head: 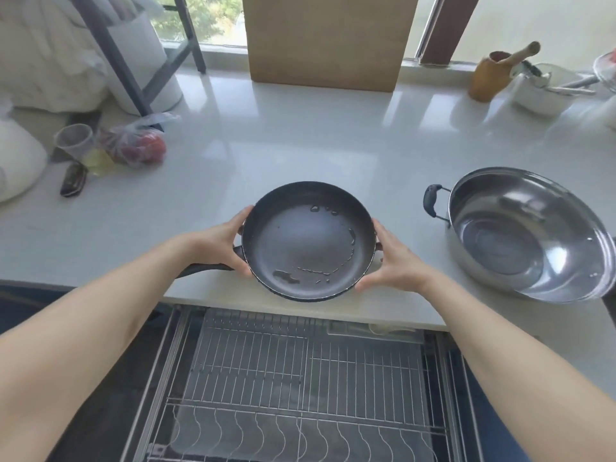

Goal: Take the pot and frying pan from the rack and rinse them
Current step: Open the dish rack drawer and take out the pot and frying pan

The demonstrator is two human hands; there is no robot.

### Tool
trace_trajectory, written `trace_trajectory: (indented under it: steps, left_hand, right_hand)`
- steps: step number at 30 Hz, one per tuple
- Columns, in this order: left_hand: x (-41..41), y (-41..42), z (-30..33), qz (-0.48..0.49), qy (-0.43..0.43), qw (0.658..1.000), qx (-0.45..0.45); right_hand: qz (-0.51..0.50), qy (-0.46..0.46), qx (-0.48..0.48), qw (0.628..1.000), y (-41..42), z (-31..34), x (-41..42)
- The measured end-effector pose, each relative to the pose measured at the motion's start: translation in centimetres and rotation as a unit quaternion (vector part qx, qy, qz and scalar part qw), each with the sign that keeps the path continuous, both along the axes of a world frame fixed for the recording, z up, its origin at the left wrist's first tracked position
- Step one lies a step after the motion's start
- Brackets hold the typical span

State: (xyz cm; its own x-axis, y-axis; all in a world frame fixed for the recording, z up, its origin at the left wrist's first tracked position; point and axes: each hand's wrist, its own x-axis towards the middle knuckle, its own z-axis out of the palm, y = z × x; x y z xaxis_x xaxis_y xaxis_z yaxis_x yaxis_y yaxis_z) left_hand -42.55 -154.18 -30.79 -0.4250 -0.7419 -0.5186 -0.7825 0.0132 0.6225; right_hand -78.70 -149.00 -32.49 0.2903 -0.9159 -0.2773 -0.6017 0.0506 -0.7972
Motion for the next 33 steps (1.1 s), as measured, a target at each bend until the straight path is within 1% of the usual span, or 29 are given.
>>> trace_trajectory:
  steps: [6, 12, 16, 18, 20, 23, 26, 28, 30, 33]
  left_hand:
    - [0.0, -2.5, -0.6, 0.009, -0.008, 1.0, 0.007]
    - [0.3, -3.7, -0.7, 0.011, -0.014, 1.0, 0.007]
    - [0.1, -3.3, -0.6, 0.021, -0.016, 0.999, -0.019]
    - [0.1, -2.4, -0.7, 0.054, -0.013, 0.998, -0.04]
    - [0.3, -1.3, -0.7, 0.066, -0.046, 0.993, -0.081]
    - [1.0, 0.8, -0.4, 0.038, -0.115, 0.972, -0.2]
    - [1.6, 4.2, 0.5, 0.024, -0.103, 0.95, -0.292]
    - [2.0, 7.2, 0.7, 0.002, -0.084, 0.946, -0.313]
    - [2.6, 10.9, 0.3, -0.015, -0.052, 0.951, -0.306]
    - [3.7, 17.8, -0.9, 0.007, -0.023, 0.972, -0.235]
  right_hand:
    - [0.016, -0.008, -0.019, 1.0, -3.1, -0.9, -0.2]
    - [0.025, -0.017, -0.028, 0.999, -4.0, -1.7, 0.1]
    - [0.01, -0.004, -0.02, 1.0, -3.6, -1.3, 0.3]
    - [-0.015, 0.014, -0.017, 1.0, -2.7, -1.5, 0.3]
    - [-0.042, 0.045, -0.013, 0.998, -1.2, -1.9, 0.1]
    - [-0.059, 0.073, -0.018, 0.995, 2.1, -1.7, -0.3]
    - [-0.082, 0.084, -0.035, 0.993, 5.9, -0.6, -0.6]
    - [-0.108, 0.077, -0.04, 0.99, 9.3, 0.1, -0.6]
    - [-0.136, 0.076, -0.034, 0.987, 13.8, 0.4, -0.5]
    - [-0.177, 0.074, -0.018, 0.981, 21.4, 0.0, -0.1]
